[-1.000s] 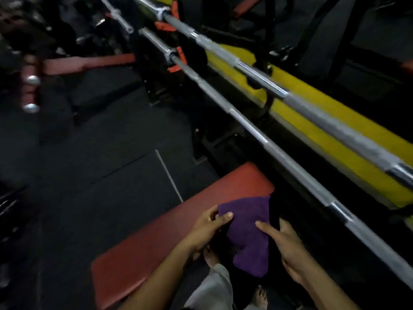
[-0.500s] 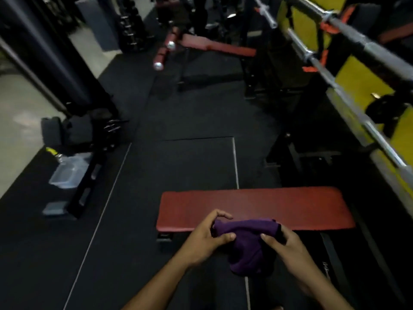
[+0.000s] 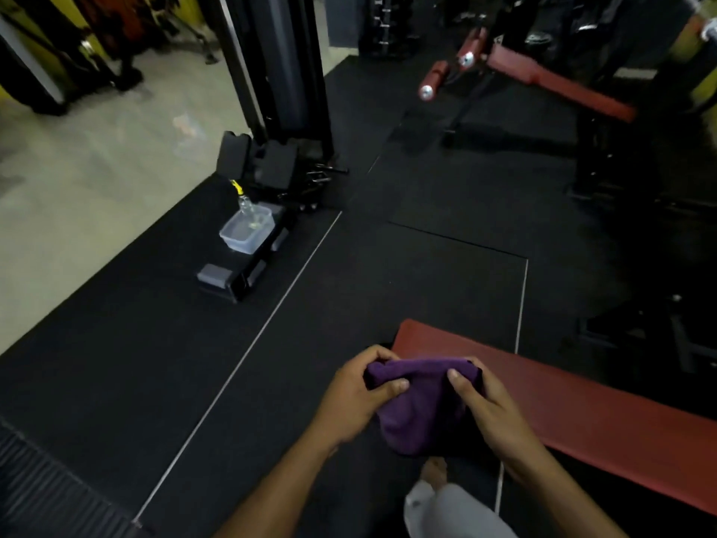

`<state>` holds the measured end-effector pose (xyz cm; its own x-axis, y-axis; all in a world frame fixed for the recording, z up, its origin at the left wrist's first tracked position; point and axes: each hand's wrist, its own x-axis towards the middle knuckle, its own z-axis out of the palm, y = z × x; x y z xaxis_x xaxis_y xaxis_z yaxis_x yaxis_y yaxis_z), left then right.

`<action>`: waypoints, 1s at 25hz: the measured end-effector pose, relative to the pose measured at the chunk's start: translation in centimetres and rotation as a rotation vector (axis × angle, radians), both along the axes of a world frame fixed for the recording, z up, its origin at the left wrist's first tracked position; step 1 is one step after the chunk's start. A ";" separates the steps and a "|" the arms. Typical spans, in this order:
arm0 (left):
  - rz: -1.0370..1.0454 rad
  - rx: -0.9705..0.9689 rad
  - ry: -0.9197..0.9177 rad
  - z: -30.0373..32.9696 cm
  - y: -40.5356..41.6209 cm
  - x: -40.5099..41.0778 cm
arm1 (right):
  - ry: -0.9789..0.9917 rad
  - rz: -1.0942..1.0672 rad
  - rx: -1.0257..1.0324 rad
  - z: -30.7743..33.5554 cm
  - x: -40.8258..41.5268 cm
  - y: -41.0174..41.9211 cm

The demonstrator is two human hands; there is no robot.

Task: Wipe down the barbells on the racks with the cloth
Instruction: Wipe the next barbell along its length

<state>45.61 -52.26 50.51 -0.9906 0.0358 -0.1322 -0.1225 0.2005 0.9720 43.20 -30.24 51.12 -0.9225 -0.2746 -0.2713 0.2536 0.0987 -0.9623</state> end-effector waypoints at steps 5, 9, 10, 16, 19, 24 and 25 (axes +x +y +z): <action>-0.088 0.021 -0.020 -0.7 -6.1 -9.7 | 0.027 0.037 0.004 -1.1 -11.1 -4.4; -0.082 -0.100 0.023 0.7 -10.8 -18.3 | 0.225 0.107 0.145 -0.5 -20.5 -8.2; -0.073 -0.113 0.032 1.4 -12.1 -20.5 | 0.304 0.140 0.175 0.0 -22.8 -9.2; 0.005 -0.143 0.085 2.8 -17.4 -31.9 | 0.520 0.275 0.439 1.5 -34.9 -13.8; -0.062 -0.227 0.154 2.3 -20.1 -37.6 | 0.579 0.282 0.580 0.9 -39.8 -15.8; -0.216 -0.405 0.243 0.5 -26.7 -48.5 | 0.505 0.248 0.713 -0.2 -48.3 -20.9; -0.251 -0.438 0.244 0.6 -28.1 -50.0 | 0.473 0.274 0.740 0.1 -49.6 -22.0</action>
